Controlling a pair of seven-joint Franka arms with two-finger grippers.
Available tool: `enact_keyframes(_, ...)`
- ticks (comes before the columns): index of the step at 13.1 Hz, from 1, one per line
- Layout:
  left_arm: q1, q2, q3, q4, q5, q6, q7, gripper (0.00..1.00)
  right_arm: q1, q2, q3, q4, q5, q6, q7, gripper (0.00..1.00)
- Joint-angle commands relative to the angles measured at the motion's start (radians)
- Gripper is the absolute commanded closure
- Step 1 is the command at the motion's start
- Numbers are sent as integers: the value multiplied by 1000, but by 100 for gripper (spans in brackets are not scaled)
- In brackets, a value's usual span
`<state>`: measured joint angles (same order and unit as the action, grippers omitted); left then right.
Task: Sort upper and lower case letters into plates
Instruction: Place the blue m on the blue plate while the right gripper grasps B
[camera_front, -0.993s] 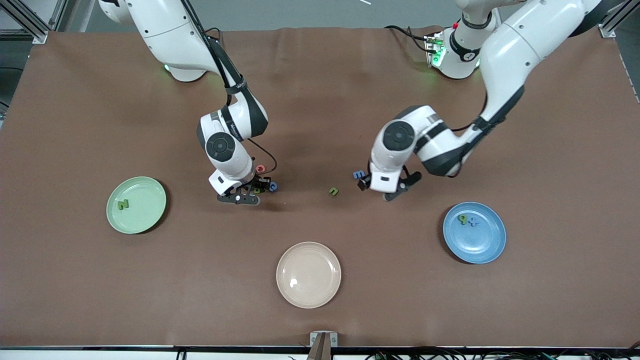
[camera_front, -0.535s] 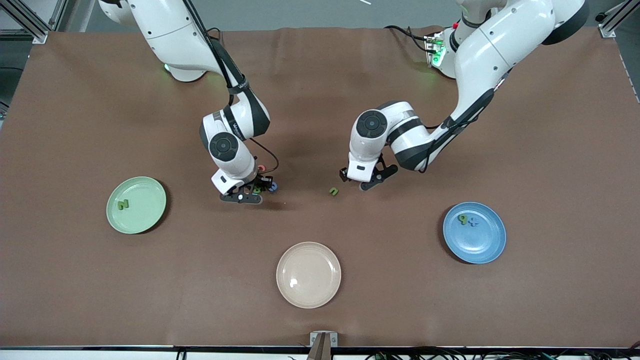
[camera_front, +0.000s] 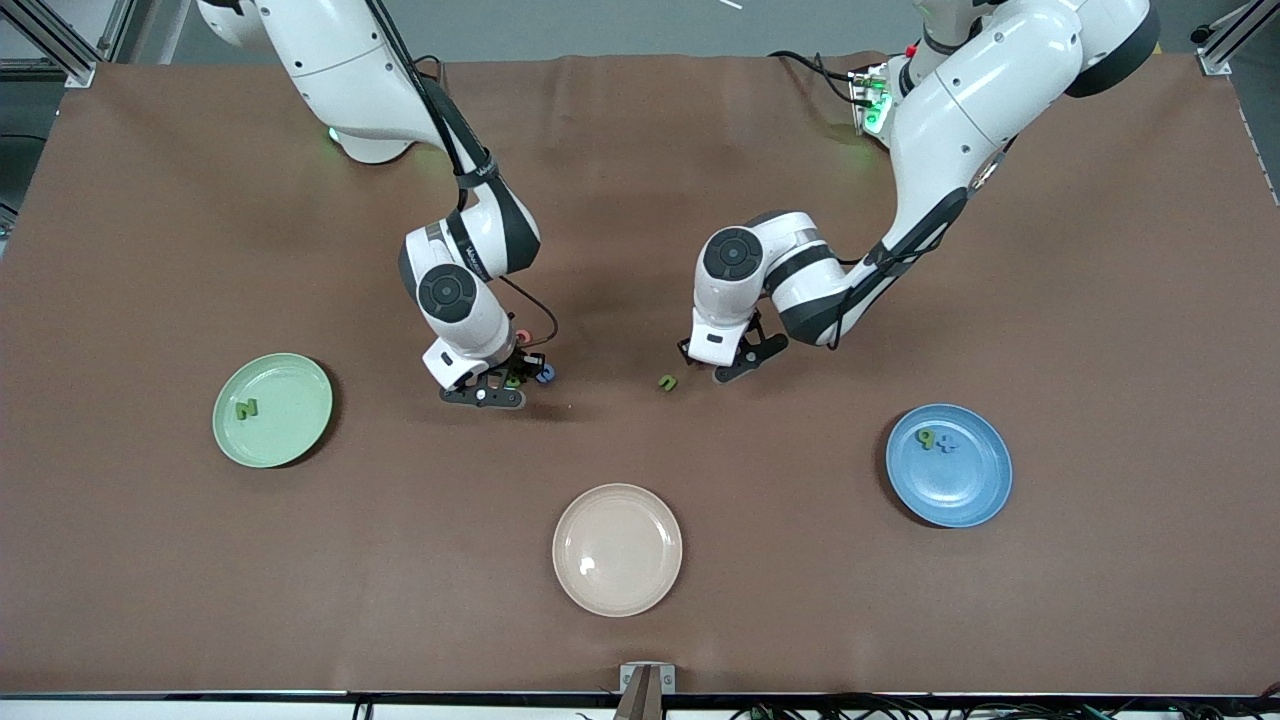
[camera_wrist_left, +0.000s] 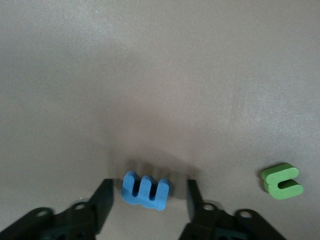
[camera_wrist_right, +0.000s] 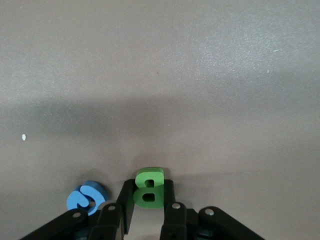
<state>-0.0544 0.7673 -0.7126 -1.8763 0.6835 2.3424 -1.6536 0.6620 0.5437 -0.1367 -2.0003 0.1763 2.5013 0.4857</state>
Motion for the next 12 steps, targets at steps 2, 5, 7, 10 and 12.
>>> enact_keyframes(2,-2,1,5,-4,24,14,-14,39,-25,-149,-36,14,8,-226,-91,86)
enact_keyframes(5,-1,10,5,-4,24,14,-17,53,-106,-243,-110,20,6,-375,-334,86)
enact_keyframes(7,-1,13,5,-4,22,14,-17,68,-175,-257,-176,18,3,-420,-547,86)
enact_keyframes(10,11,9,7,2,22,6,-17,87,-326,-243,-205,17,2,-411,-826,86)
enact_keyframes(12,46,-5,5,8,22,5,-9,95,-395,-217,-205,18,2,-383,-938,86)
